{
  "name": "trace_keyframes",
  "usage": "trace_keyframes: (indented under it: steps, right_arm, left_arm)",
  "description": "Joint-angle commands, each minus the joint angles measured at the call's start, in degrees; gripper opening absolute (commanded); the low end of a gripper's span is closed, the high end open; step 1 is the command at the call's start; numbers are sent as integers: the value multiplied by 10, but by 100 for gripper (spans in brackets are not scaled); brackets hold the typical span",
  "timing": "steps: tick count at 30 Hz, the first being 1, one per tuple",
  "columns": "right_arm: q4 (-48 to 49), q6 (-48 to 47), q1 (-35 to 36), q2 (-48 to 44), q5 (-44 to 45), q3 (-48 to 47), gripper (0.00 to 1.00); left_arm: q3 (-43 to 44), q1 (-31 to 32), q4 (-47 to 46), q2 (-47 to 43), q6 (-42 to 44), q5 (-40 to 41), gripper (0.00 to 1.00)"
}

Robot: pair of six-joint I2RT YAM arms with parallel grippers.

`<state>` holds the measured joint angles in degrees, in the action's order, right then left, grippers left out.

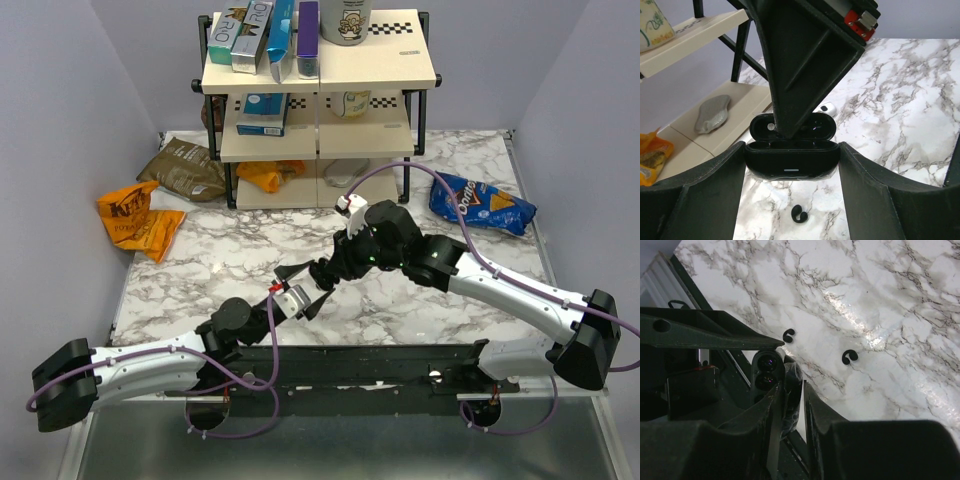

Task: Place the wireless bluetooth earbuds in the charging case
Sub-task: Open the charging case.

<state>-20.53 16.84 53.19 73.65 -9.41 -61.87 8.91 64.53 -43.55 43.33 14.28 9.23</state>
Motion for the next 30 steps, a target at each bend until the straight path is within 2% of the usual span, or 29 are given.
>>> trace_keyframes:
  steps: [1,2,3,4,6,7,9,10,17,20,26,30]
  right_arm:
    - [-3,-8,1,1,-7,-19,10]
    - [-6,-14,1,-3,-7,-20,2]
    - [-7,-15,1,-4,-7,-21,1]
    - [-15,-20,0,-6,-12,-24,1]
    - [-32,-43,4,-8,-13,-40,1]
    - [-44,-50,5,-10,-13,-44,1]
    - [-56,-70,6,-17,-12,-54,1]
    - [-70,-76,6,-19,-17,-58,1]
    - [-97,-125,9,-48,-27,-70,1]
    - [-100,-148,15,-63,-2,-70,1]
    - [-84,-234,28,-101,131,-60,1]
    - [-53,-290,27,-130,153,-55,1]
  left_arm:
    - [19,3,-20,0,3,9,0]
    - [19,4,-18,-2,-1,14,2]
    - [20,3,-15,-1,-14,19,8]
    - [22,3,-8,-3,-21,36,24]
    - [39,4,31,-2,-51,53,47]
    - [45,3,48,-2,-58,54,63]
    - [58,4,73,0,-71,42,72]
    - [62,4,82,-1,-86,38,98]
    - [138,2,199,8,-106,6,99]
    - [165,2,235,7,-110,-28,99]
    - [200,-12,319,-18,-116,-188,99]
    - [221,-40,344,-31,-139,-258,99]
